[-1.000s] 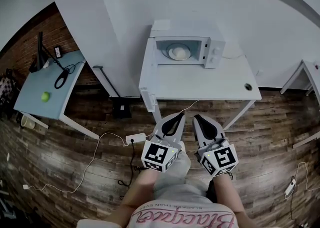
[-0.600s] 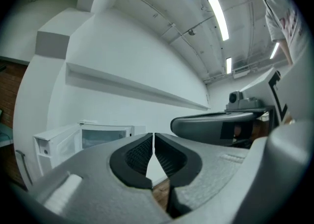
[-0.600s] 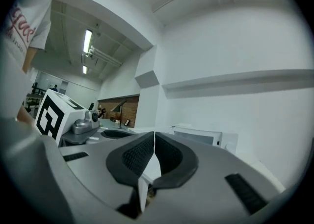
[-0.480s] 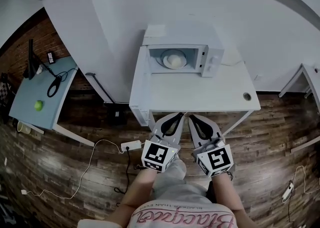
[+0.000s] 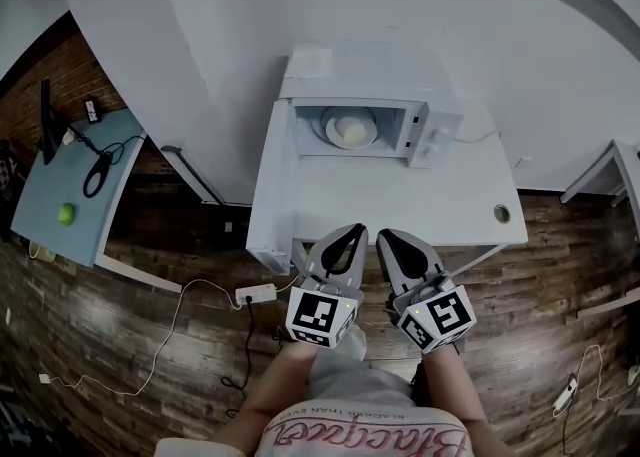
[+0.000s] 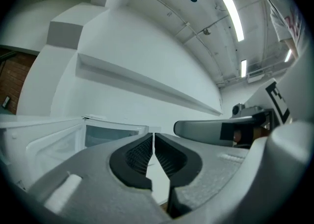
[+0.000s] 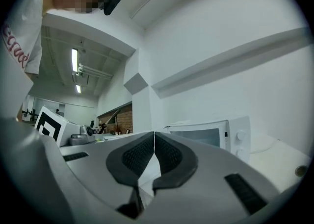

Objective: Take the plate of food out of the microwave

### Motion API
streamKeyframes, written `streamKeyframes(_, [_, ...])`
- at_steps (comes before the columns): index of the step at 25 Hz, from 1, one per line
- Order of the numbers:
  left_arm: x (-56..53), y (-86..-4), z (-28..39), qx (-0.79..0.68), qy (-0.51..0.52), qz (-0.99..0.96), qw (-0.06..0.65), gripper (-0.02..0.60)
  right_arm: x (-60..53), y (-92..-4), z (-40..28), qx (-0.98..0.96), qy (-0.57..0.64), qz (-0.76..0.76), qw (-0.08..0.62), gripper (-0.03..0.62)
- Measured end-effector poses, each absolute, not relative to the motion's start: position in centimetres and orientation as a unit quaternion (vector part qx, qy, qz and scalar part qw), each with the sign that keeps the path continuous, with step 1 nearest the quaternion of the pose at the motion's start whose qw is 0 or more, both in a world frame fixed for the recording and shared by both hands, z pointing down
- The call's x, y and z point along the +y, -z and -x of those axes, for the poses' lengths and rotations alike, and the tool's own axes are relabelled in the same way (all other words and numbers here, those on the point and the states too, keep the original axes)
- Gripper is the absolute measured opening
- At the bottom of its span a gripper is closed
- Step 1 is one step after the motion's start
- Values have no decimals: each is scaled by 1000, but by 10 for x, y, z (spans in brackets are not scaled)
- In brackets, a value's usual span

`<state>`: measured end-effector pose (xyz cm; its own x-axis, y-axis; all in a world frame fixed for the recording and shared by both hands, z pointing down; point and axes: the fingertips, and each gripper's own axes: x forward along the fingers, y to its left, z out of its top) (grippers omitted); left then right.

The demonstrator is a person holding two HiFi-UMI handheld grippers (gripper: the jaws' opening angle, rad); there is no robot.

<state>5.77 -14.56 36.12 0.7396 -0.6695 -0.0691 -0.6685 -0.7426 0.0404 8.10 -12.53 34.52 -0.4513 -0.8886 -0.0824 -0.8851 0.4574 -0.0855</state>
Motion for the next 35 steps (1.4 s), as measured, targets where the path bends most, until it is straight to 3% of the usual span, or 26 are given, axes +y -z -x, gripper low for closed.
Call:
streamKeyframes(10, [-205, -377, -64, -402, 41, -914, 40, 6, -193, -374, -88, 845, 39, 532, -19, 12])
streamKeyframes(35, [-294, -403, -79, -425, 37, -903, 55, 6, -304, -398, -117, 828, 68, 557, -15, 14])
